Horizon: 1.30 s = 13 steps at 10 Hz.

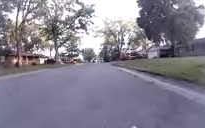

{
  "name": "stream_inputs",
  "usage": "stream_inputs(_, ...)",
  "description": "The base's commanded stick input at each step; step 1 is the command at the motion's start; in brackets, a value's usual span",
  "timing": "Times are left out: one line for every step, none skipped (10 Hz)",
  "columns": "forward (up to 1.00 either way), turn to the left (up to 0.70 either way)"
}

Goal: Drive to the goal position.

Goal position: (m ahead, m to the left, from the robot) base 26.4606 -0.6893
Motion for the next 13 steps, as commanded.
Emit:
stream_inputs(1.00, 0.00)
stream_inputs(1.00, 0.00)
stream_inputs(1.00, 0.00)
stream_inputs(1.00, 0.00)
stream_inputs(1.00, 0.00)
stream_inputs(1.00, 0.00)
stream_inputs(1.00, 0.00)
stream_inputs(1.00, 0.00)
stream_inputs(1.00, 0.00)
stream_inputs(1.00, 0.00)
stream_inputs(1.00, 0.00)
stream_inputs(1.00, 0.00)
stream_inputs(1.00, 0.00)
